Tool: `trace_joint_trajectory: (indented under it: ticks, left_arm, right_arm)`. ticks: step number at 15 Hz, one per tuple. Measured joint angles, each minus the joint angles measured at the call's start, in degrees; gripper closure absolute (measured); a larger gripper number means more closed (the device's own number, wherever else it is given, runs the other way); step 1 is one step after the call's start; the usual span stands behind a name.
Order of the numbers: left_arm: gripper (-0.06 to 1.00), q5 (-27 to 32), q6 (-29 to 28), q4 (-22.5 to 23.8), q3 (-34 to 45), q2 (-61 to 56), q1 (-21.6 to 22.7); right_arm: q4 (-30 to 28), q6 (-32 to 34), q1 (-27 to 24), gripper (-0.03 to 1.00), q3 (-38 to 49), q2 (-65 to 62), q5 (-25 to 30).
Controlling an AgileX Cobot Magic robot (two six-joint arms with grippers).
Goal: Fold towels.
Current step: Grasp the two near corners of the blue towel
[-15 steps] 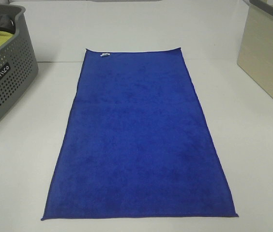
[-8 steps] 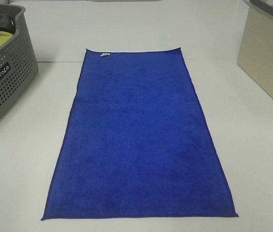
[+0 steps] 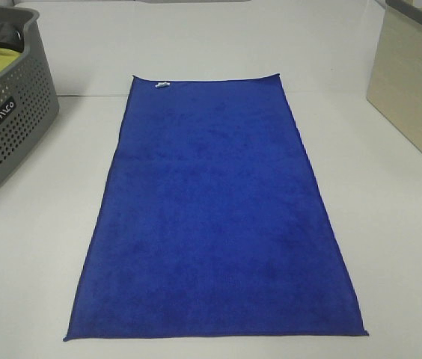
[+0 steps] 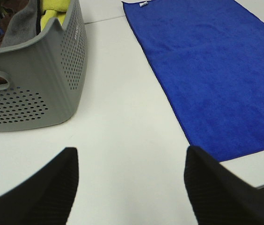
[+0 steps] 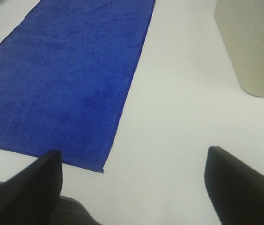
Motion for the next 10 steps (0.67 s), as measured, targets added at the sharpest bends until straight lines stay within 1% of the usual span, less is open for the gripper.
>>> trace_joint_trajectory:
  ticks: [6, 10]
  left_arm:
    - [0.32, 0.0, 0.0, 0.0, 0.0, 0.0, 0.0]
    - [0.32, 0.0, 0.0, 0.0, 0.0, 0.0, 0.0]
  right_arm:
    - [0.0, 0.0, 0.0, 0.19, 0.0, 0.0, 0.0]
    - [0.0, 0.0, 0.0, 0.19, 0.0, 0.0, -1.4]
